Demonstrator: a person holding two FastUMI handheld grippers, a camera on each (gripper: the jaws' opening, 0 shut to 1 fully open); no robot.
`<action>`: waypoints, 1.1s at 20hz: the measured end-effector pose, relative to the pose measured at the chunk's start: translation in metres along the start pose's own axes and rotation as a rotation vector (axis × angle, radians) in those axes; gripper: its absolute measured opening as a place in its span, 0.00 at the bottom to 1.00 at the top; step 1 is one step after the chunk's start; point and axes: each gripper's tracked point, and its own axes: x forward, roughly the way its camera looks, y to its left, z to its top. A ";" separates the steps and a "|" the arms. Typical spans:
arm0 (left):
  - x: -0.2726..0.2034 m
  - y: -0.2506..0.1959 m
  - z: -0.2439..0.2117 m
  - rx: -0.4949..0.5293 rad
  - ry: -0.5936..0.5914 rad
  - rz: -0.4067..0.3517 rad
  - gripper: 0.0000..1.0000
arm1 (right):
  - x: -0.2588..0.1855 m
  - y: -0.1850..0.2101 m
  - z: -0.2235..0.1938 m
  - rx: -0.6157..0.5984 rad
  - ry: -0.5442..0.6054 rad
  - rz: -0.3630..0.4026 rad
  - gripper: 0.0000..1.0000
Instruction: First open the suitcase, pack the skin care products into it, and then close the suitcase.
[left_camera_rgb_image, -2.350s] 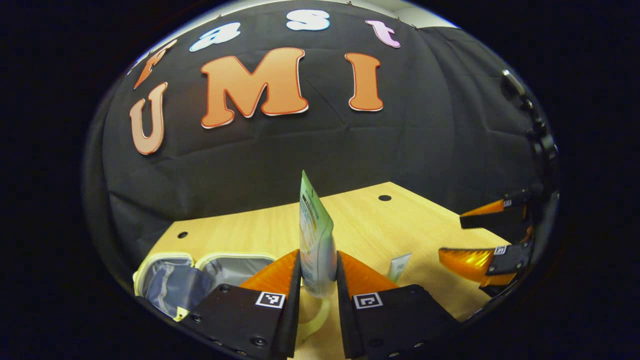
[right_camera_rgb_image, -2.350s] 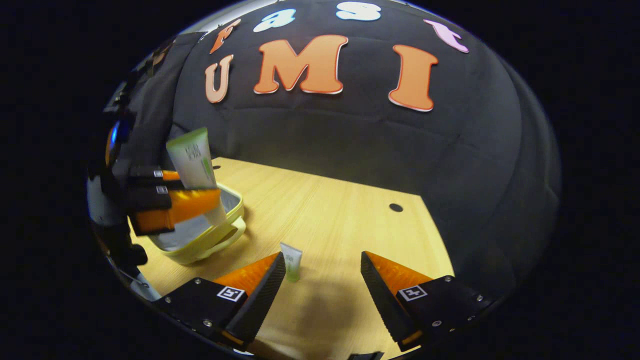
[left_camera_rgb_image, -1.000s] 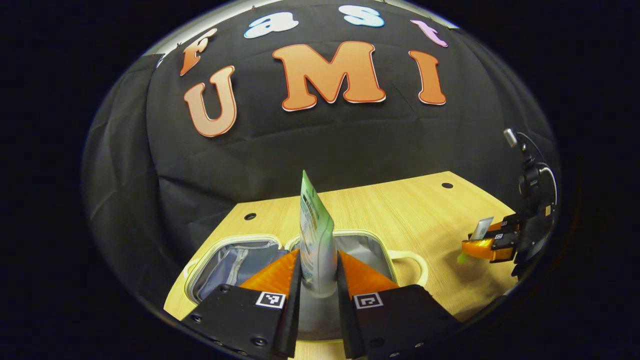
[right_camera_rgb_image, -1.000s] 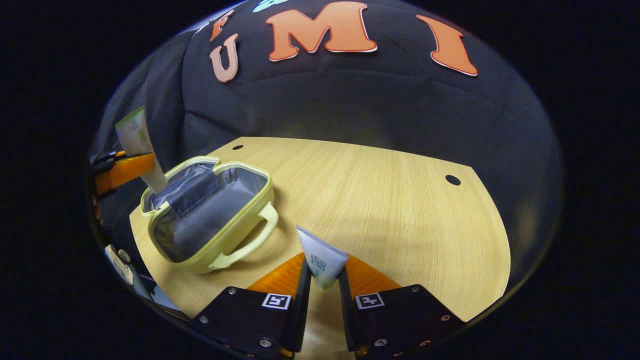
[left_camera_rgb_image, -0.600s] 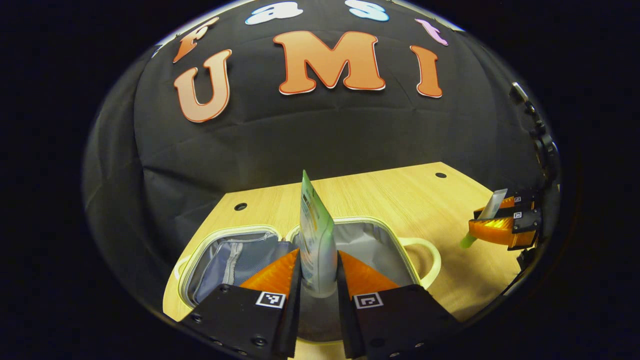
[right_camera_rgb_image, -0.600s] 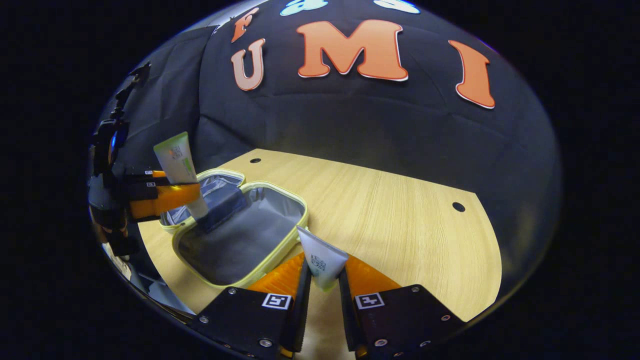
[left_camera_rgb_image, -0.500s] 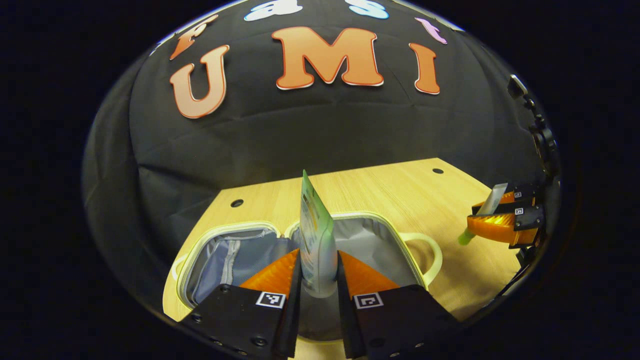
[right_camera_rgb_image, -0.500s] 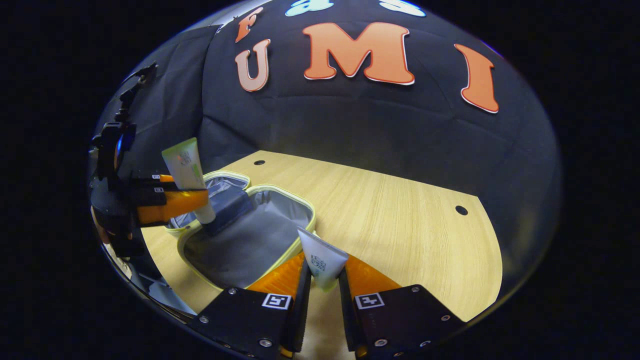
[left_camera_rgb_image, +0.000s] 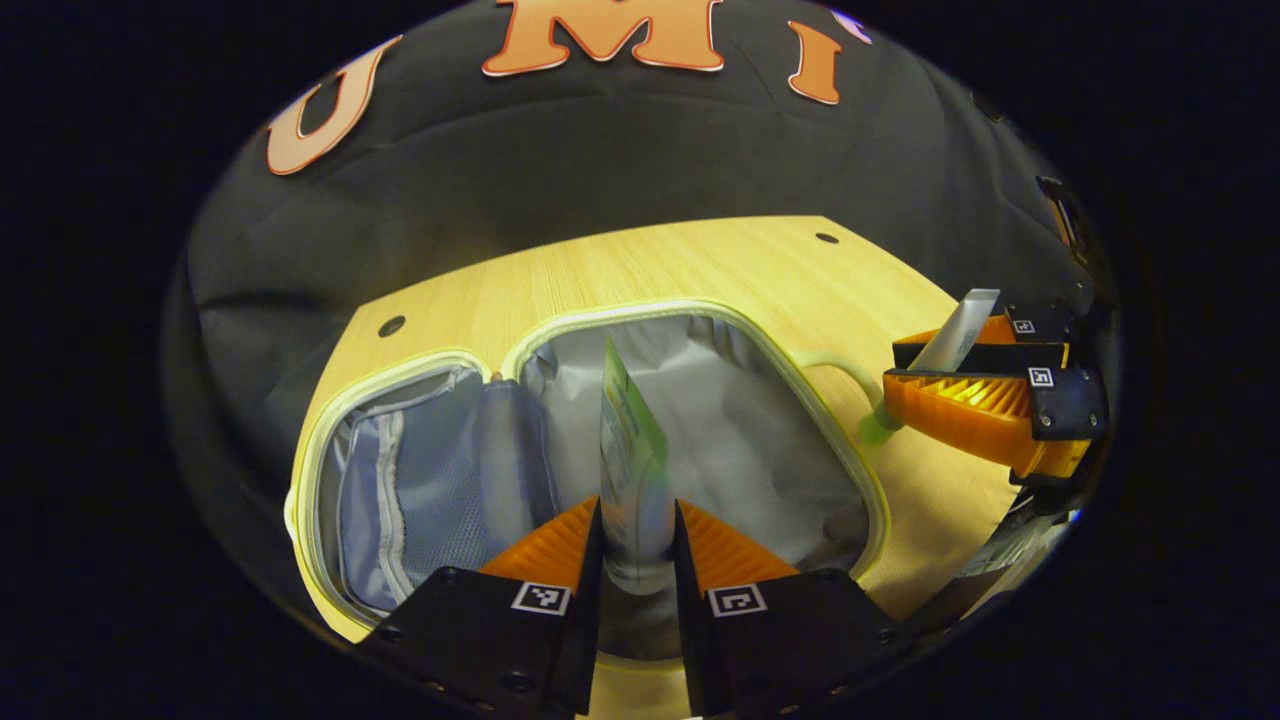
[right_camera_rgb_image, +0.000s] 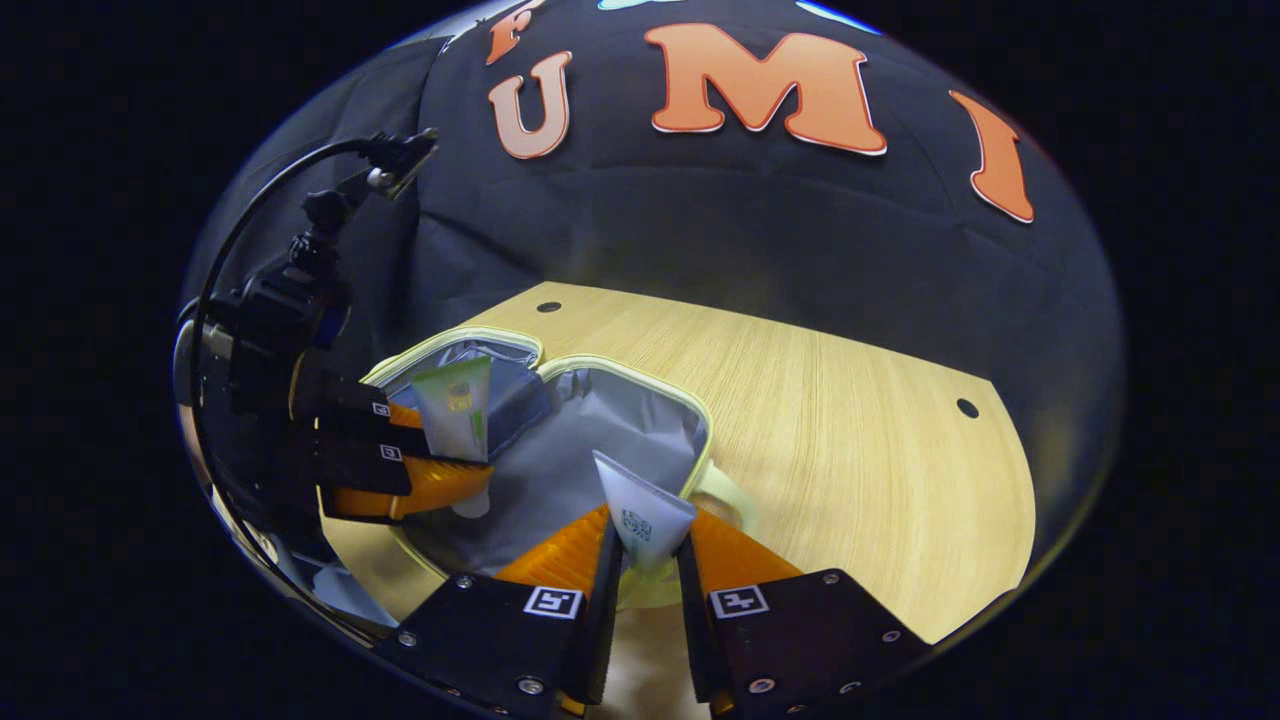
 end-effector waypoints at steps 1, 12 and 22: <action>0.003 0.000 -0.004 -0.012 0.028 0.002 0.36 | 0.002 0.002 -0.001 -0.001 0.006 0.000 0.33; 0.042 0.021 -0.017 -0.092 0.154 0.150 0.39 | 0.010 0.003 0.006 0.048 0.027 0.057 0.29; -0.017 0.038 0.028 -0.085 -0.107 0.237 0.90 | 0.019 0.014 0.015 0.082 0.050 0.165 0.33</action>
